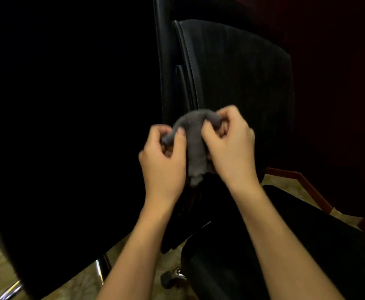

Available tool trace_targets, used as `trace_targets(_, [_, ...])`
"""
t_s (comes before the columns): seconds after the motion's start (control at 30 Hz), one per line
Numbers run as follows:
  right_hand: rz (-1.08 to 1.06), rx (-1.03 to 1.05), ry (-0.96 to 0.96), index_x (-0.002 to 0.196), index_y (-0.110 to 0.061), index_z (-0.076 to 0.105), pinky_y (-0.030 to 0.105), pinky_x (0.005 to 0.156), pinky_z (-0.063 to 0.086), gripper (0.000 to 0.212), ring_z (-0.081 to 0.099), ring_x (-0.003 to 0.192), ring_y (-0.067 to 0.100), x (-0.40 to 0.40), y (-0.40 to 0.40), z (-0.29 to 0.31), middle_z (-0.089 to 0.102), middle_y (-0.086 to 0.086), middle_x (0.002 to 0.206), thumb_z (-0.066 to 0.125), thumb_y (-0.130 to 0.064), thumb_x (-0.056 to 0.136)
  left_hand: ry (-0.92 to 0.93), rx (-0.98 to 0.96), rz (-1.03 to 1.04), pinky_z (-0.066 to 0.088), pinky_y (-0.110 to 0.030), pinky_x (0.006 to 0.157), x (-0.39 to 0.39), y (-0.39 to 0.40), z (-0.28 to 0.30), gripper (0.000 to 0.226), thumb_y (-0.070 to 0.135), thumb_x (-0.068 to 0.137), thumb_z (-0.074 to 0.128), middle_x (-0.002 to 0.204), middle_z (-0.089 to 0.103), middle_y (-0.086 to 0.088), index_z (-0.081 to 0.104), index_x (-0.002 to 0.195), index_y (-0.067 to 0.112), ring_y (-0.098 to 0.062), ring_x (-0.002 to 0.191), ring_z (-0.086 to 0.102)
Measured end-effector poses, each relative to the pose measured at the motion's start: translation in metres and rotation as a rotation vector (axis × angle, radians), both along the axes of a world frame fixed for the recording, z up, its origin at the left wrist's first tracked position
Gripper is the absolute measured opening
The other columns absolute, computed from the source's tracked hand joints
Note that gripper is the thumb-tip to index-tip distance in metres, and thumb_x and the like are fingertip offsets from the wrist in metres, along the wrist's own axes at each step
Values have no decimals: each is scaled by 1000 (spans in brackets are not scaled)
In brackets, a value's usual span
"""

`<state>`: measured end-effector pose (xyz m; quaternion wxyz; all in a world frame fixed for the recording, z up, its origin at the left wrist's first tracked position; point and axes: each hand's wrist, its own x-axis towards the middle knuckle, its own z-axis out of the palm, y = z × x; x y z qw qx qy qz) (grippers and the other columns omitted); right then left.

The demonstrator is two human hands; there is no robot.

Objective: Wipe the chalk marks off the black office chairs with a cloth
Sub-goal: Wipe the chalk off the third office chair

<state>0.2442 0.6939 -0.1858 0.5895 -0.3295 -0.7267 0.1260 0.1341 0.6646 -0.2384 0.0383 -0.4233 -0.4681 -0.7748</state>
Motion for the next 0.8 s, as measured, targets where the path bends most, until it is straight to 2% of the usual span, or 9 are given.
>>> trace_targets(0.1, [25, -43, 104, 87, -19, 57, 14, 54, 44, 12, 58, 59, -3, 13, -10, -76, 58, -7, 64, 68, -19, 87, 7, -113, -2, 42, -10, 58, 19, -12, -64, 17, 36, 90, 59, 65, 57, 9, 56, 88, 20, 6, 63, 59])
trace_targets(0.17, [7, -113, 60, 85, -24, 57, 20, 54, 48, 15, 61, 61, 1, 23, -22, -120, 60, -8, 64, 71, -19, 86, 2, -210, -23, 49, -22, 59, 29, -22, -104, 24, 46, 89, 55, 69, 58, 9, 56, 87, 22, -3, 66, 62])
trace_targets(0.23, [-21, -128, -17, 83, -29, 56, 12, 55, 46, 26, 63, 66, 1, 28, -24, -132, 60, -11, 65, 75, -12, 86, -27, -246, -22, 51, -31, 59, 35, -27, -116, 26, 50, 87, 54, 71, 59, 9, 57, 87, 25, -8, 67, 62])
trace_targets(0.27, [-43, -82, -41, 82, -28, 56, 11, 54, 44, 26, 63, 66, 3, 29, -21, -125, 60, -10, 64, 76, -10, 84, -47, -234, -18, 50, -28, 60, 35, -25, -111, 24, 48, 87, 56, 71, 60, 8, 57, 87, 24, -7, 67, 62])
trace_targets(0.4, [-51, 54, -18, 85, -19, 63, 37, 56, 50, 10, 58, 57, 14, 15, -1, -41, 56, -4, 59, 73, -18, 82, -70, -67, -16, 47, -21, 57, 21, -10, -39, 16, 37, 88, 61, 68, 60, 8, 57, 87, 21, 0, 60, 58])
trace_targets(0.53, [19, 22, -12, 86, -22, 59, 28, 56, 50, 10, 58, 58, 7, 4, 4, -9, 55, -7, 62, 69, -19, 87, 8, -49, 22, 52, -29, 57, 10, -4, -2, 14, 35, 94, 62, 72, 59, 7, 57, 88, 23, -3, 63, 60])
trace_targets(0.67, [7, 38, 151, 91, -26, 55, 21, 54, 48, 13, 57, 59, 4, 8, -7, -94, 58, -7, 66, 66, -20, 86, 25, -111, 59, 44, -12, 59, 25, -15, -63, 10, 30, 93, 60, 71, 59, 11, 56, 90, 21, 5, 67, 60])
trace_targets(0.73, [15, -28, 120, 95, -35, 51, 19, 56, 51, 17, 62, 67, 3, 13, -14, -142, 60, -11, 73, 64, -25, 92, 8, -184, 62, 48, -17, 57, 36, -23, -110, 9, 29, 98, 58, 74, 61, 12, 56, 92, 23, 1, 69, 63])
trace_targets(0.8, [26, -127, 39, 97, -36, 50, 26, 60, 55, 14, 64, 76, 2, 18, -20, -178, 61, -14, 80, 60, -28, 93, -10, -275, 57, 49, -20, 52, 45, -31, -144, 8, 23, 98, 60, 75, 61, 11, 55, 93, 28, -4, 67, 64])
